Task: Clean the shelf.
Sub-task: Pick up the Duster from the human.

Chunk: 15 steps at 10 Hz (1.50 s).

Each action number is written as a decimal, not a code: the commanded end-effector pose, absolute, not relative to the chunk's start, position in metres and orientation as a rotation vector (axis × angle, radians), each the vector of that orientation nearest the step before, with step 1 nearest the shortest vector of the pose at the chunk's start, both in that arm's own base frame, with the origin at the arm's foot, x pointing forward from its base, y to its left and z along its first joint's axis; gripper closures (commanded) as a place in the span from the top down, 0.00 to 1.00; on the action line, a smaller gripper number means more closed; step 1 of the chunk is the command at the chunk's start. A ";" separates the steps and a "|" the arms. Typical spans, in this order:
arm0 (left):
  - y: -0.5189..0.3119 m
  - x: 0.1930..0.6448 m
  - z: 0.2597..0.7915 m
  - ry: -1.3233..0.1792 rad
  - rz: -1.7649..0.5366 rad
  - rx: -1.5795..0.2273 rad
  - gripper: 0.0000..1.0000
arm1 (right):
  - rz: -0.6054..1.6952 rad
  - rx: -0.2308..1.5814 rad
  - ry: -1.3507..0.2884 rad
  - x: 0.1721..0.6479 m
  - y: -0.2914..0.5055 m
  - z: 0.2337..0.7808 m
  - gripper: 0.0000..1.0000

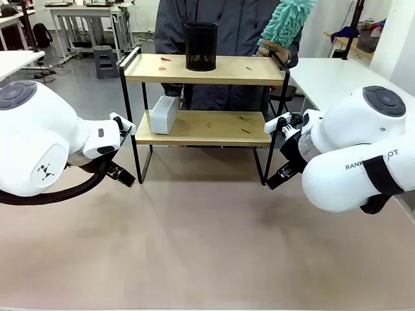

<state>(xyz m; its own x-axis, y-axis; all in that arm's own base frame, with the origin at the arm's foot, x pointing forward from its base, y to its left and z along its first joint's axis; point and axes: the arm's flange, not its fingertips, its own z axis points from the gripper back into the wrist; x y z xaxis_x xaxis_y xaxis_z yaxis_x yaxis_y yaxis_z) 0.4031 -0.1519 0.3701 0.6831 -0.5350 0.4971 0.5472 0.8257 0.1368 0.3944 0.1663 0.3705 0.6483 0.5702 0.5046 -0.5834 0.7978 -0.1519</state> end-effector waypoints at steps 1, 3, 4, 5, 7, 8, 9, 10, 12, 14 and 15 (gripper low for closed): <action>-0.152 0.403 0.370 -0.550 -0.607 -0.023 1.00 | 0.656 0.025 -0.565 0.394 0.166 0.371 1.00; -0.152 0.403 0.370 -0.550 -0.607 -0.023 1.00 | 0.656 0.025 -0.565 0.394 0.166 0.371 1.00; -0.152 0.403 0.370 -0.550 -0.607 -0.023 1.00 | 0.656 0.025 -0.565 0.394 0.166 0.371 1.00; -0.152 0.403 0.370 -0.550 -0.607 -0.023 1.00 | 0.656 0.025 -0.565 0.394 0.166 0.371 1.00; -0.152 0.403 0.370 -0.550 -0.607 -0.023 1.00 | 0.656 0.025 -0.565 0.394 0.166 0.371 1.00; -0.152 0.403 0.370 -0.550 -0.607 -0.023 1.00 | 0.656 0.025 -0.565 0.394 0.166 0.371 1.00; -0.152 0.403 0.370 -0.550 -0.607 -0.023 1.00 | 0.656 0.025 -0.565 0.394 0.166 0.371 1.00; -0.152 0.403 0.370 -0.550 -0.607 -0.024 1.00 | 0.780 0.140 -0.434 0.380 0.173 0.399 1.00; -0.125 0.353 0.475 -0.490 -0.574 -0.319 1.00 | 0.516 0.352 -0.411 0.329 0.100 0.525 1.00; -0.035 0.315 0.536 -0.553 -0.434 -0.598 1.00 | 0.130 0.481 -0.516 0.289 -0.022 0.591 1.00; 0.021 0.303 0.539 -0.613 -0.357 -0.732 1.00 | 0.028 0.676 -0.534 0.271 -0.086 0.589 1.00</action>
<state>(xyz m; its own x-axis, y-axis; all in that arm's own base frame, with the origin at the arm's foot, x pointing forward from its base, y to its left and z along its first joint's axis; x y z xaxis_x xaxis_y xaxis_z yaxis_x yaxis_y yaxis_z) 0.3234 -0.0519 0.5499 0.7420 -0.2346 0.6279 0.5782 0.6980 -0.4224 0.2883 0.0129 0.5634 0.8667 0.1060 0.4874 -0.3403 0.8401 0.4224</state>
